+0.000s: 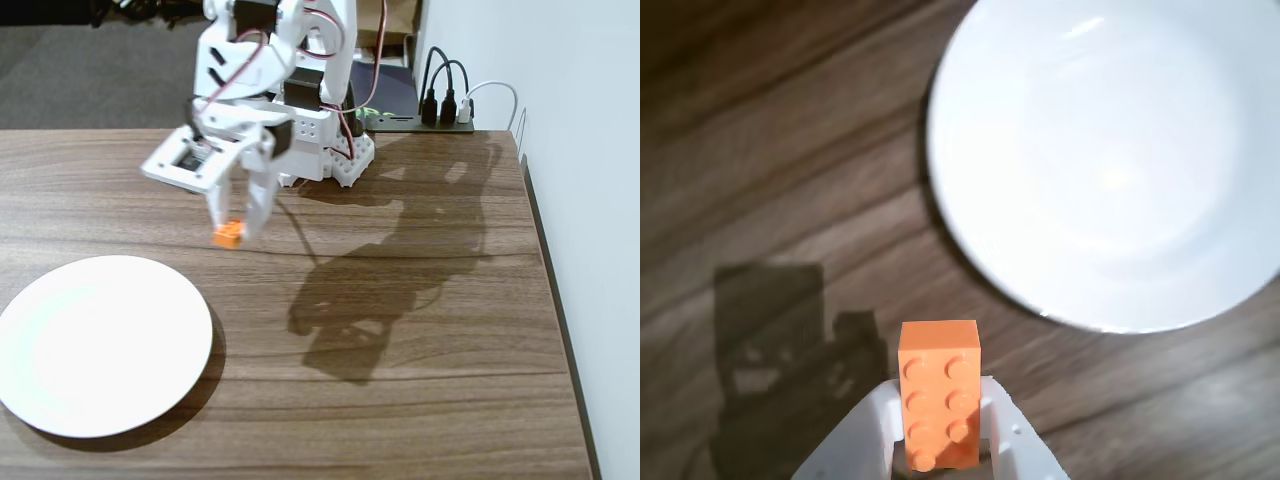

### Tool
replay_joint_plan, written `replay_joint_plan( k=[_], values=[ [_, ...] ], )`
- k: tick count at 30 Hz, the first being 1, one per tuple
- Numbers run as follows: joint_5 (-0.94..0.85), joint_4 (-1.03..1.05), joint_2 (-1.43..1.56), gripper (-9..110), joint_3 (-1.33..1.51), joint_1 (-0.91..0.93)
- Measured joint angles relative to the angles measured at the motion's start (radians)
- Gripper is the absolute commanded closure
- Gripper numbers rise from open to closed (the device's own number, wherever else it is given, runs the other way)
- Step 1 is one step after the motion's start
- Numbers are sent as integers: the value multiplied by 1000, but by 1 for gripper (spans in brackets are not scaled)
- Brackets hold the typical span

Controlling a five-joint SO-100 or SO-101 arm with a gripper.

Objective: Grasp a lego block and put it on the plate.

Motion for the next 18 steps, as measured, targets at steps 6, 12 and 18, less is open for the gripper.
replay_joint_plan(
  k=[6, 12, 18],
  values=[
    [0, -40, -54, 95, -54, 71],
    [0, -115, -109, 95, -60, 135],
    [0, -170, -156, 95, -60, 193]
  ],
)
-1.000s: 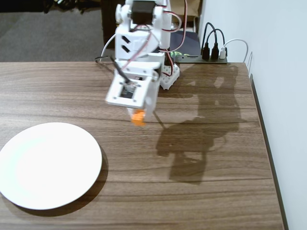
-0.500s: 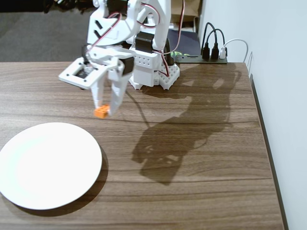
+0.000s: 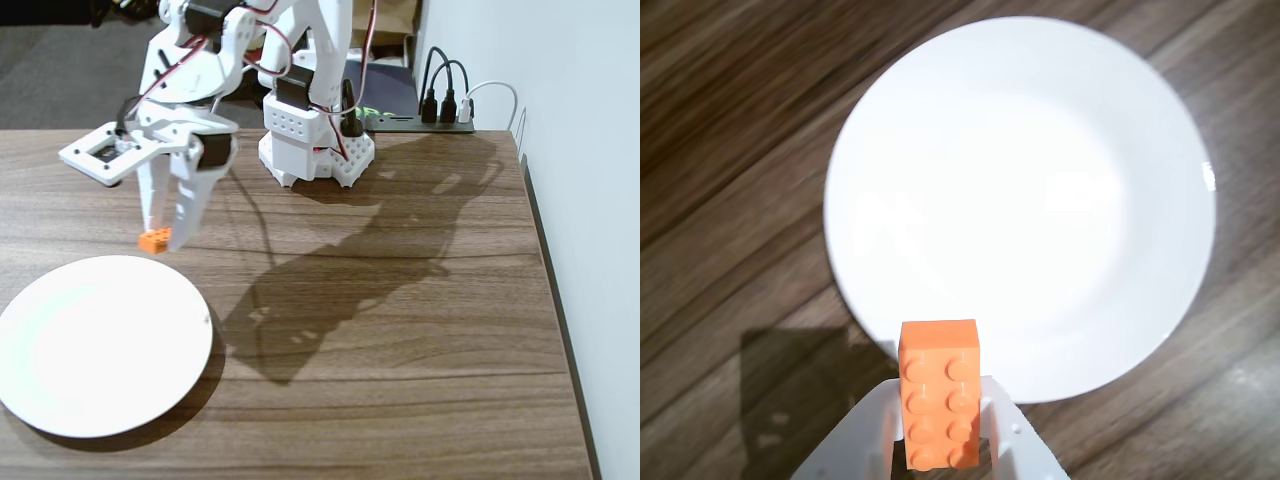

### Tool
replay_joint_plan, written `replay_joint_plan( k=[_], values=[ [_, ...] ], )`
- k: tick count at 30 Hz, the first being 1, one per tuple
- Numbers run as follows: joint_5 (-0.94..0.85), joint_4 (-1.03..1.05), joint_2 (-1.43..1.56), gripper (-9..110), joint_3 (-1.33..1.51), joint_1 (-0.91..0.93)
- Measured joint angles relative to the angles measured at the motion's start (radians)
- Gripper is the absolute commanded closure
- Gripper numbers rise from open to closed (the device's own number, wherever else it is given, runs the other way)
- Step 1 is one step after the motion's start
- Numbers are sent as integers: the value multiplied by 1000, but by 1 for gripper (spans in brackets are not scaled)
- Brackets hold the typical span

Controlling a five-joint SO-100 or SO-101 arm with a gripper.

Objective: Grasp a lego block and put it on the plate.

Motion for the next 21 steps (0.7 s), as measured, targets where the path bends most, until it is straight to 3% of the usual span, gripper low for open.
replay_joint_plan(
  k=[21],
  values=[
    [71, -163, -339, 95, 0, 121]
  ],
)
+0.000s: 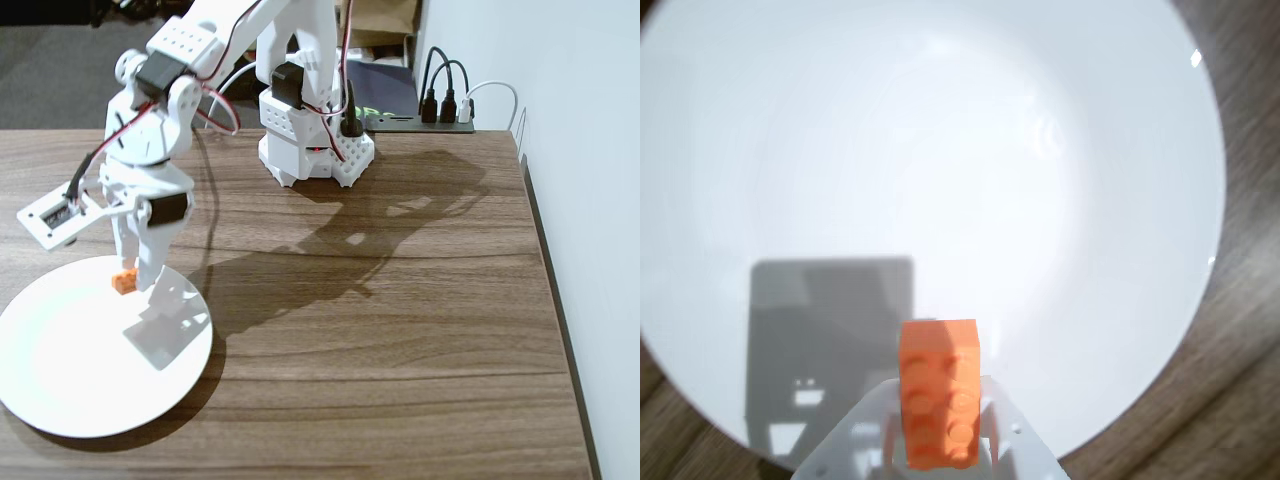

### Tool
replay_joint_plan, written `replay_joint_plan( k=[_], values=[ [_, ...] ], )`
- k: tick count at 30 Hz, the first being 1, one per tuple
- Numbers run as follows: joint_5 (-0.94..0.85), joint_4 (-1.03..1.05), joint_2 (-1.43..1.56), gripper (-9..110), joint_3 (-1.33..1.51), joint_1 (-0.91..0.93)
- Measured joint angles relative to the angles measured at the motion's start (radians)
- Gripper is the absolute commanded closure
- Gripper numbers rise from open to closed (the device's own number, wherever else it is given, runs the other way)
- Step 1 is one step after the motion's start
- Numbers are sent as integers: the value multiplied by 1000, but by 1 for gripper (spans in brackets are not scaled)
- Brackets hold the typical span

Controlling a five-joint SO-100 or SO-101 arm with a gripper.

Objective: Grasp a lego block and put it on the plate.

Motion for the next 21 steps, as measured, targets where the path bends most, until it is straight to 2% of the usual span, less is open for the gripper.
replay_joint_plan(
  k=[14, 21],
  values=[
    [35, -40, -103, 94, -2, 0],
    [41, -37, -103, 80, -2, 0]
  ],
)
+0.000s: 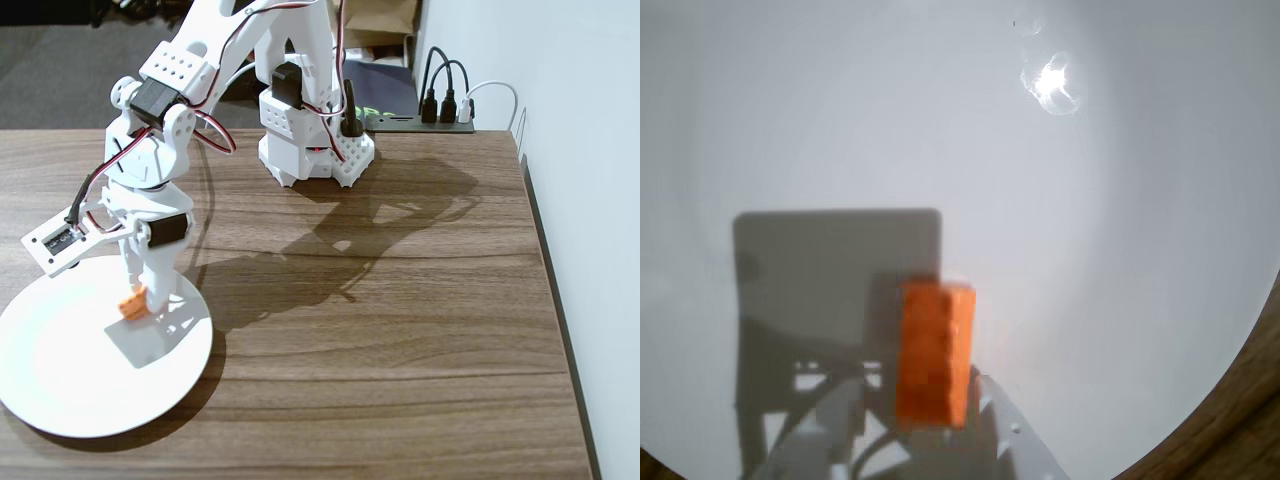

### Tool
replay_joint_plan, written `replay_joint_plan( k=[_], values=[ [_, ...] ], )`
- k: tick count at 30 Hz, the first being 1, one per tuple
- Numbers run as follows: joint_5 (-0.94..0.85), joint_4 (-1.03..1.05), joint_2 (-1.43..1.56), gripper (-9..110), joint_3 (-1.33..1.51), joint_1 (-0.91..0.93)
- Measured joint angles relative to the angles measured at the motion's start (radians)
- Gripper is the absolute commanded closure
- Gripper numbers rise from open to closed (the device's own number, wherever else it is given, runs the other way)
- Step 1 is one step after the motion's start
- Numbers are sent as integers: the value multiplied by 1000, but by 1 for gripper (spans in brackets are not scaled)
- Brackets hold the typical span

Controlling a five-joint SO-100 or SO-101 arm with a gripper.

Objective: Grasp a lego block and put it on the plate.

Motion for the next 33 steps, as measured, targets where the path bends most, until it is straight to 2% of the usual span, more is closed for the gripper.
replay_joint_plan(
  k=[9, 19, 30, 33],
  values=[
    [3, 26, 14, 80, 0, 0],
    [95, 150, 189, 81, -8, -63],
    [247, 206, 509, 81, 215, -321],
    [293, 209, 580, 88, 273, -396]
  ],
)
